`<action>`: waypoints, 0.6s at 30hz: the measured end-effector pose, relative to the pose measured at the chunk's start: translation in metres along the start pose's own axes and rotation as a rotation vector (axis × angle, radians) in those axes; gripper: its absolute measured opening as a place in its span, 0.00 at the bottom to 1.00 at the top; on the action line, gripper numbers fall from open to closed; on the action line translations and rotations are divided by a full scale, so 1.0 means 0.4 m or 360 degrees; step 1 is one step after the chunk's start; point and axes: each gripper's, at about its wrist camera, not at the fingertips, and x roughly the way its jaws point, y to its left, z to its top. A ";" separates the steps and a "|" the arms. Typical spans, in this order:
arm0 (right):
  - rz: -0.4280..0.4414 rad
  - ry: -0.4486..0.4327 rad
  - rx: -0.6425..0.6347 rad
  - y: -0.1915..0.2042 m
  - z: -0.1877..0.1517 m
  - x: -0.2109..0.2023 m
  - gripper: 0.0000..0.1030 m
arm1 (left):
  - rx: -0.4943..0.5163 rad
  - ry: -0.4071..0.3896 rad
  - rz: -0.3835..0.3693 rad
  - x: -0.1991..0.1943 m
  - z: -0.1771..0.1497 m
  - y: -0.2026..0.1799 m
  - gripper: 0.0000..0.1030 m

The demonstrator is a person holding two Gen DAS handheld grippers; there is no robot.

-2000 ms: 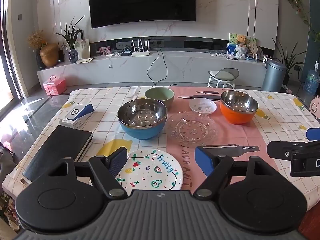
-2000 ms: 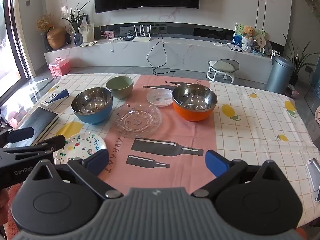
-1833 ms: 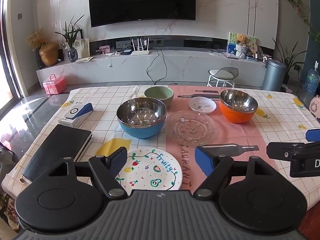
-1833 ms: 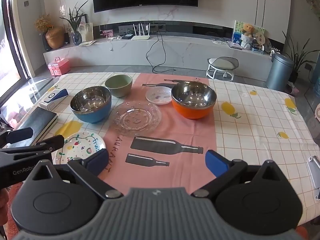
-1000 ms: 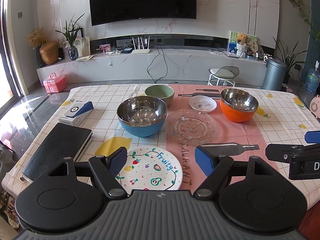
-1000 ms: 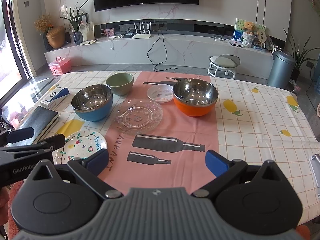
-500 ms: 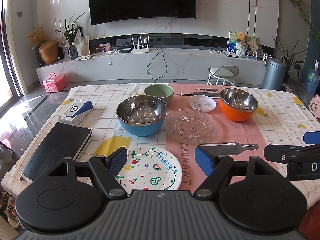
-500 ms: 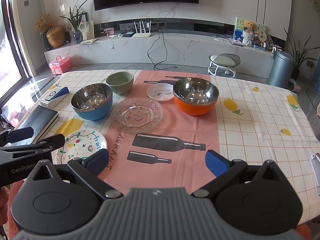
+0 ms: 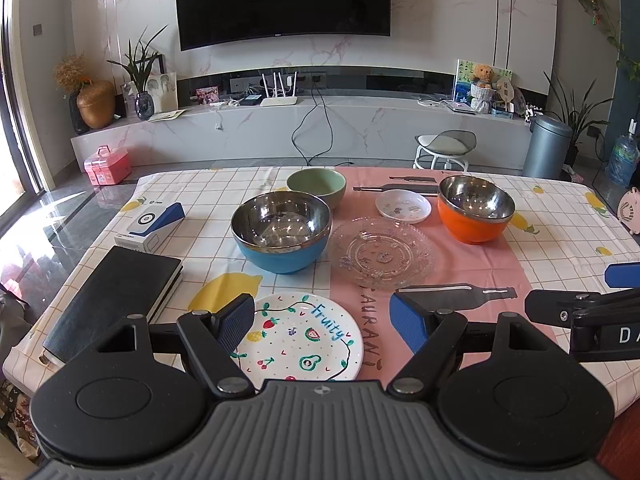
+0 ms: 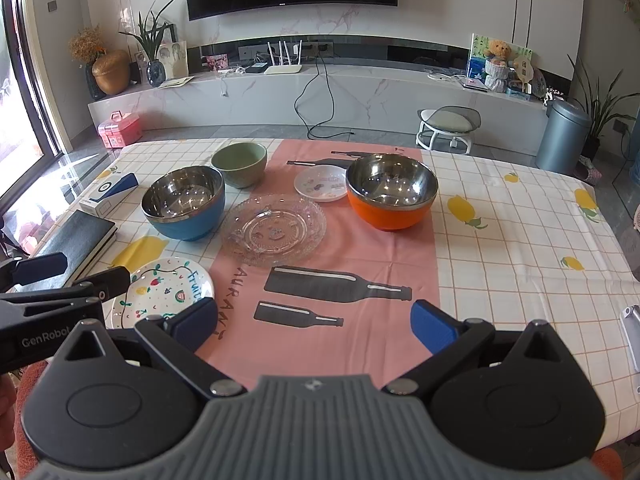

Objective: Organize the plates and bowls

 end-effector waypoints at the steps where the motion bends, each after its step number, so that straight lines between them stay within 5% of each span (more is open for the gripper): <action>1: 0.0000 0.0000 0.0000 0.000 0.000 0.000 0.98 | 0.0000 0.0000 0.0000 0.001 -0.001 0.000 0.88; 18: -0.0003 0.0010 0.0004 0.003 0.000 0.007 0.98 | -0.0004 0.0007 -0.0001 0.007 -0.001 -0.001 0.88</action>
